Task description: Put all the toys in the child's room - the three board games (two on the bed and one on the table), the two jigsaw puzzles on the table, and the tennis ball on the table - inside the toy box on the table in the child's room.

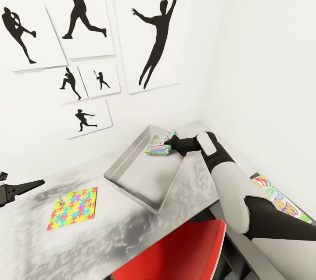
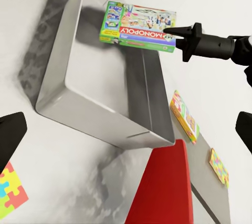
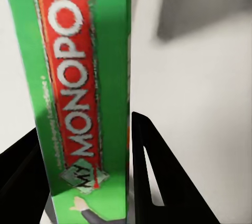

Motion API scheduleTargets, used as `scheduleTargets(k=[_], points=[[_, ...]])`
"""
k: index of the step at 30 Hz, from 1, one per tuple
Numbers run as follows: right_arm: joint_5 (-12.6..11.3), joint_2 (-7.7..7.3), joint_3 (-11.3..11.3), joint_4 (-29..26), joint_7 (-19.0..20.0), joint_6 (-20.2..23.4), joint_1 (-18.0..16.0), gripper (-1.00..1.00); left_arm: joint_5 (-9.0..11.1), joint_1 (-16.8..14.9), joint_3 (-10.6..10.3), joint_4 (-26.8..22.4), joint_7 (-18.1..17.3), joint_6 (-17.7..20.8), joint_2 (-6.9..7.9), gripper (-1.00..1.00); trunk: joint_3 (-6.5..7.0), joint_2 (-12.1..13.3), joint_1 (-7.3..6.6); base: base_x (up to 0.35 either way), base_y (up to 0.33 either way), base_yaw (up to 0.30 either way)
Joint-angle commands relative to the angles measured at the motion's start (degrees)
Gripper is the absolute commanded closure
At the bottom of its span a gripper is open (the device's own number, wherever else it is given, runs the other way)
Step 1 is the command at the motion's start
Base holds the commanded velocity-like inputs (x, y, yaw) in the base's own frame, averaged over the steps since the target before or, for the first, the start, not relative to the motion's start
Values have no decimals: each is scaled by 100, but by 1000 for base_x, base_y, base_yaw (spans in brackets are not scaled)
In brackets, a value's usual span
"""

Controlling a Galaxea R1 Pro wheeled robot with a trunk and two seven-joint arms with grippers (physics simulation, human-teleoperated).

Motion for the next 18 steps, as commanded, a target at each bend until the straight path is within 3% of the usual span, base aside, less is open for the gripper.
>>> scheduleTargets(k=[1, 18], points=[[-54, 8, -36, -6, -57, 23, -6, 100, -8, -4, 1, 0, -27, 61, 2, -100, -21, -12, 3, 0, 0, 0], [-46, 1, -36, -13, -57, 2, -5, 100, -8, -4, 1, 0, -27, 61, 2, -100, -47, -12, 3, 0, 0, 0]])
